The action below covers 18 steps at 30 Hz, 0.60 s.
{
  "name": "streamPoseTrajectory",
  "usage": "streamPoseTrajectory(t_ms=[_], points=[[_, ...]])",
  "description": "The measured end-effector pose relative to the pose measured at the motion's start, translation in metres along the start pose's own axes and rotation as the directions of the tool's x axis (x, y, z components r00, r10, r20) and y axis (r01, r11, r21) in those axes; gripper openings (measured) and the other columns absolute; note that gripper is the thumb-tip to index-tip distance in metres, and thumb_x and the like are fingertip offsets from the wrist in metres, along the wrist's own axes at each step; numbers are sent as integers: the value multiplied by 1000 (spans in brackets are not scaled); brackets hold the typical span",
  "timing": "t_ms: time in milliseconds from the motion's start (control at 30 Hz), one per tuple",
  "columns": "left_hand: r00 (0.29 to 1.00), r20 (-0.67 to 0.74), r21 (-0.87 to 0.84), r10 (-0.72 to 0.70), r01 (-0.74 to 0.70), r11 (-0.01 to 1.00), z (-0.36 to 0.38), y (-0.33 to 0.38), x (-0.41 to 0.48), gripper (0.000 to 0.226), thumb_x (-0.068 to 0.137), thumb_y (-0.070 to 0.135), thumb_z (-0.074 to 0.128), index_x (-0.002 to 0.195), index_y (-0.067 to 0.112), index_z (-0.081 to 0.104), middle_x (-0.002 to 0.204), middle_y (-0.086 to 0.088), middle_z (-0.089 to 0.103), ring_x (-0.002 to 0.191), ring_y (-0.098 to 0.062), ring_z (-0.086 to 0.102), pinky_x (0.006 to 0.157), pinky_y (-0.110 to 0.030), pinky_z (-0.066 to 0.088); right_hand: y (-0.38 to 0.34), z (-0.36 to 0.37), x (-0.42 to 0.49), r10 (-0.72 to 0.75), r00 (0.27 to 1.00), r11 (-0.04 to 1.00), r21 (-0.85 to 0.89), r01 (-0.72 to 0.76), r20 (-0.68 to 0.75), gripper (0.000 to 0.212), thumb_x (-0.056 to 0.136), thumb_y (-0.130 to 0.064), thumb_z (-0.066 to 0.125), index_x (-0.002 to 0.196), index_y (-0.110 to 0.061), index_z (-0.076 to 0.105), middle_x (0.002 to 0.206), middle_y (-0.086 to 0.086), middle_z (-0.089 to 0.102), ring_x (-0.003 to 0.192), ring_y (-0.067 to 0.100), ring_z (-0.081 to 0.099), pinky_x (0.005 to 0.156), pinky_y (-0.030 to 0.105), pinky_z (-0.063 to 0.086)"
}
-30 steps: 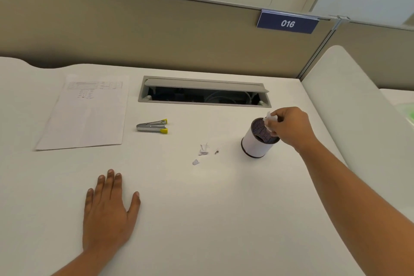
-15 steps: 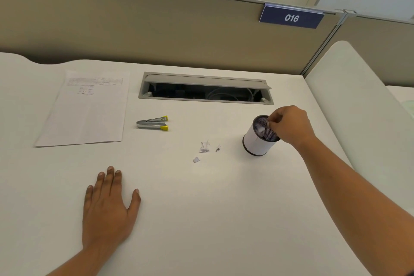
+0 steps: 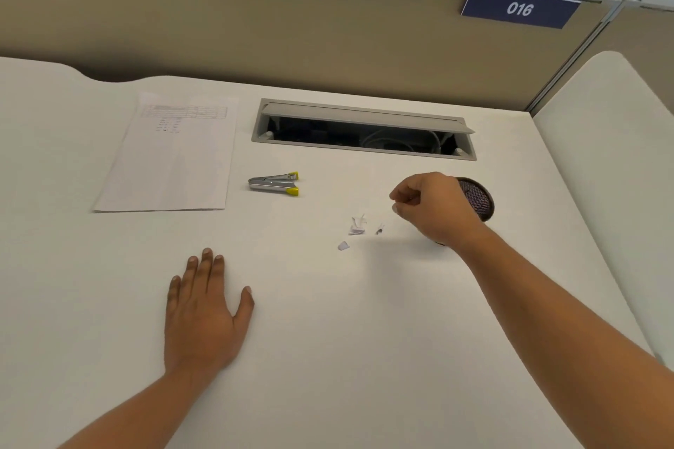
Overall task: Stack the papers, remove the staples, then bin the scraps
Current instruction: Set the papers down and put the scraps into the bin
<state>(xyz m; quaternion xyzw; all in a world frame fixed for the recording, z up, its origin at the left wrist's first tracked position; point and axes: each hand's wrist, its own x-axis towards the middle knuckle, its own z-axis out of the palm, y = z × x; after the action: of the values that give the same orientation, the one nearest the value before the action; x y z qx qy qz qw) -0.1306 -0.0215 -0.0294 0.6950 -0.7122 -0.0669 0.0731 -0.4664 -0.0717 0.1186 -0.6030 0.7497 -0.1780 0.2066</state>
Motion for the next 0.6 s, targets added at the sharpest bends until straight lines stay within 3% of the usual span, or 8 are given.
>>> streamPoseTrajectory(t_ms=[133,233,300,500,600], points=[[1000,-4,-5,-2,2,1000,0,0,0,77,88,57,28,148,8,38,160,-8,33,150,-25,25,122,-44,17,-10,48,4,51,971,993,-115,-24,232,60,75,-36,79,129,-19,59,128,4,59,112,21,60,93,32,50],[1000,-12,-12,-4,4,1000,0,1,0,76,89,56,30,148,9,38,160,-8,33,150,-24,25,123,-44,17,-14,72,8,48,954,982,-188,9,297,80,71,-47,80,141,-24,47,137,3,47,127,23,48,102,34,41],[1000,-18,-16,-6,6,1000,0,0,0,75,89,55,31,147,8,39,159,-9,34,150,-25,26,122,-45,17,-16,83,10,30,952,972,-233,43,303,73,74,-43,78,138,-25,50,131,4,47,122,23,50,98,33,43],[1000,-18,-19,-14,14,1000,0,1,0,75,89,55,32,148,10,38,160,-7,33,150,-24,24,123,-44,16,-15,102,11,-82,971,953,-269,142,225,22,87,-22,62,107,-18,69,106,6,60,98,26,61,78,32,50],[1000,-13,-14,-14,14,1000,0,1,-1,75,89,55,31,149,10,37,161,-7,31,151,-23,23,123,-44,16,-17,105,8,-113,971,952,-258,167,212,18,88,-14,55,93,-16,71,94,4,68,86,25,64,70,31,52]])
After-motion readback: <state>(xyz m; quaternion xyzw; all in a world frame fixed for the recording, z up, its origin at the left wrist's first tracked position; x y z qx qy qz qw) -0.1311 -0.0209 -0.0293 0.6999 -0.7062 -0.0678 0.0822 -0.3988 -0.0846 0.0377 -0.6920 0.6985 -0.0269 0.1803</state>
